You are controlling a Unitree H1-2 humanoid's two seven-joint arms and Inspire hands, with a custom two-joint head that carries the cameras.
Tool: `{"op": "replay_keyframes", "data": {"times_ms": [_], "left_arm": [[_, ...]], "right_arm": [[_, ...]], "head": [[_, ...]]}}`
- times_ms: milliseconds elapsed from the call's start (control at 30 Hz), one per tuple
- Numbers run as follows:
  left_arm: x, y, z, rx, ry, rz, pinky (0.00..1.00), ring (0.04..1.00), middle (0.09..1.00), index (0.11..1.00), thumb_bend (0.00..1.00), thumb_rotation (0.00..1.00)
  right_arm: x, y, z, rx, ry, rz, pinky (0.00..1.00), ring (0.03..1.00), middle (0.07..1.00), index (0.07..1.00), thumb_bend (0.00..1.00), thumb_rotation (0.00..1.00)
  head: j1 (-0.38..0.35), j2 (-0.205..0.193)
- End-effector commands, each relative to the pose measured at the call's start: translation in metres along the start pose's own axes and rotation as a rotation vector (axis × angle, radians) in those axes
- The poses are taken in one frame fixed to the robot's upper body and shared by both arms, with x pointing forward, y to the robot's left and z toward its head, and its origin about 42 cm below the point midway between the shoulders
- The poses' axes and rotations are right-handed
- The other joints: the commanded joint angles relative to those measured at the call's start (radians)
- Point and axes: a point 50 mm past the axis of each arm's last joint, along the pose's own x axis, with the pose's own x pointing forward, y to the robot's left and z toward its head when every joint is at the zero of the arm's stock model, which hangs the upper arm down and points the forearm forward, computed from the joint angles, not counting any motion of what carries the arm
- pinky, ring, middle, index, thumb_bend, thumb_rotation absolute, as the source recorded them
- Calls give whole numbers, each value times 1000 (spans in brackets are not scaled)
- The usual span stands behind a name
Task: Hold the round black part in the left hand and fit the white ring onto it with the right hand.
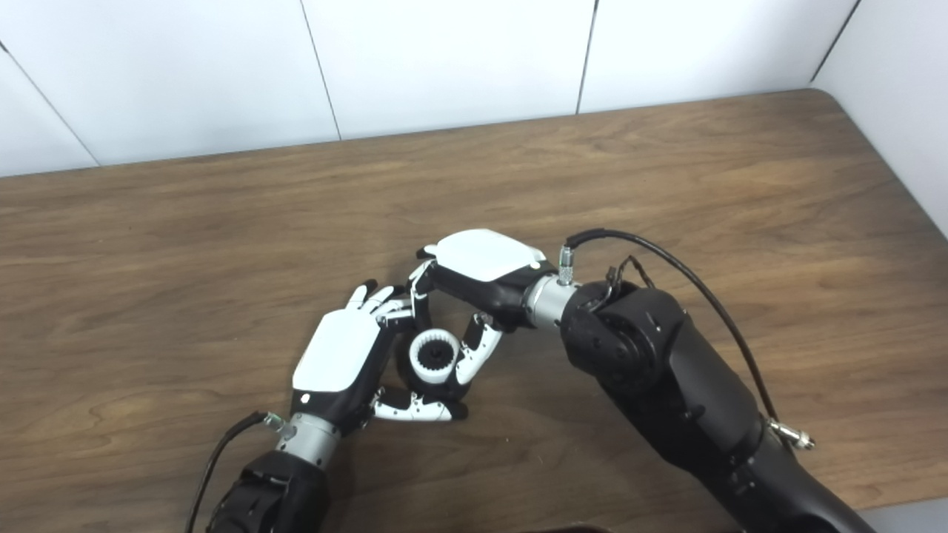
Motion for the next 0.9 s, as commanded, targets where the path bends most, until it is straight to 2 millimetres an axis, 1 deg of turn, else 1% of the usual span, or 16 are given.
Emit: {"op": "replay_keyframes", "data": {"times_ms": [0,600,633,667,700,767,867], "left_arm": [[-4,-19,-6,18,37,-109,1000,912,786,482,525,55],[-4,-18,-6,20,39,-117,1000,919,791,482,525,55],[-4,-18,-6,20,39,-116,1000,919,791,482,525,55],[-4,-18,-6,21,38,-115,1000,918,790,482,525,55],[-4,-18,-6,21,38,-116,1000,917,790,482,525,55],[-5,-18,-6,22,38,-116,1000,917,790,482,525,55],[-5,-18,-6,17,37,-116,1000,917,790,482,525,55]], "right_arm": [[-3,-13,6,-28,-32,-55,1000,962,818,483,524,136],[-1,-16,4,-51,-42,-55,994,953,857,492,525,150],[-1,-16,4,-50,-43,-55,988,951,856,543,745,180],[-2,-17,4,-50,-43,-56,983,949,855,577,887,202],[-2,-17,4,-49,-44,-56,981,948,855,589,938,211],[-2,-17,4,-55,-46,-55,978,948,855,601,986,228],[-2,-17,4,-63,-45,-52,969,947,857,612,1000,246]], "head": [[-4,1],[-4,0],[-4,0],[-6,3],[-6,3],[-8,4],[-8,4]]}}
